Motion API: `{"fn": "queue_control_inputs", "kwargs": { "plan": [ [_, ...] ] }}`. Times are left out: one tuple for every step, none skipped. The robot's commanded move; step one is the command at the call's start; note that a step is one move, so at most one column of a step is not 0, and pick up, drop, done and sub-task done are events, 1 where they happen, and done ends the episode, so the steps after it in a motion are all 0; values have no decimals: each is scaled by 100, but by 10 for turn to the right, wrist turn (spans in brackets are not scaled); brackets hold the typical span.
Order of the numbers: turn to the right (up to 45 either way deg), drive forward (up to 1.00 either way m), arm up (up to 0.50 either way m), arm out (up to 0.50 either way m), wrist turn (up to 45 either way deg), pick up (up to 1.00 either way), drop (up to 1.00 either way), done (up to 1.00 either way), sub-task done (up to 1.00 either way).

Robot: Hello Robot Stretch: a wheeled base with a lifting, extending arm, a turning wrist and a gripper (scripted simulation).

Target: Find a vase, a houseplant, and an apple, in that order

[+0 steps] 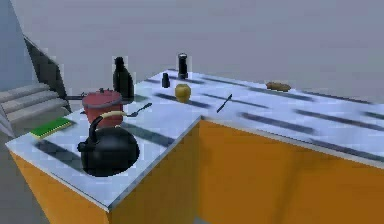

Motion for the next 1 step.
{"fn": "queue_control_inputs", "kwargs": {
  "plan": [
    [0,0,0,0,0,0,0,100,0]
  ]
}}
